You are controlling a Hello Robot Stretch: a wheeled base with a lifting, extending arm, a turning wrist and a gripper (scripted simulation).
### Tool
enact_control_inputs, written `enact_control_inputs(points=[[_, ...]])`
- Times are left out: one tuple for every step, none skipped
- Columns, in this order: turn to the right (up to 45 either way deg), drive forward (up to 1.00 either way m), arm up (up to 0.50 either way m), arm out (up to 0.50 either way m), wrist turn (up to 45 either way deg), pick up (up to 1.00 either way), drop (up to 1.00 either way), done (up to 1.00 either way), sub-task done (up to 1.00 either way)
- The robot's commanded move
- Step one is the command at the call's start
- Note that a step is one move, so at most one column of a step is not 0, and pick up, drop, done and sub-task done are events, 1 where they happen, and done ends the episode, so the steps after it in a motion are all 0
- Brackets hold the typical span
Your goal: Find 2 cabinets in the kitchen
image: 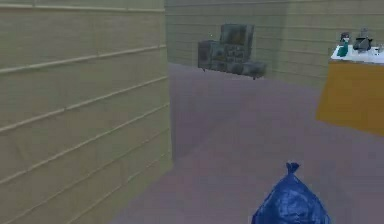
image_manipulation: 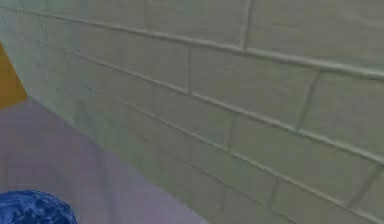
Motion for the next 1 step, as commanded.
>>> enact_control_inputs(points=[[0.0,1.0,0.0,0.0,0.0,0.0,0.0,0.0,0.0]])
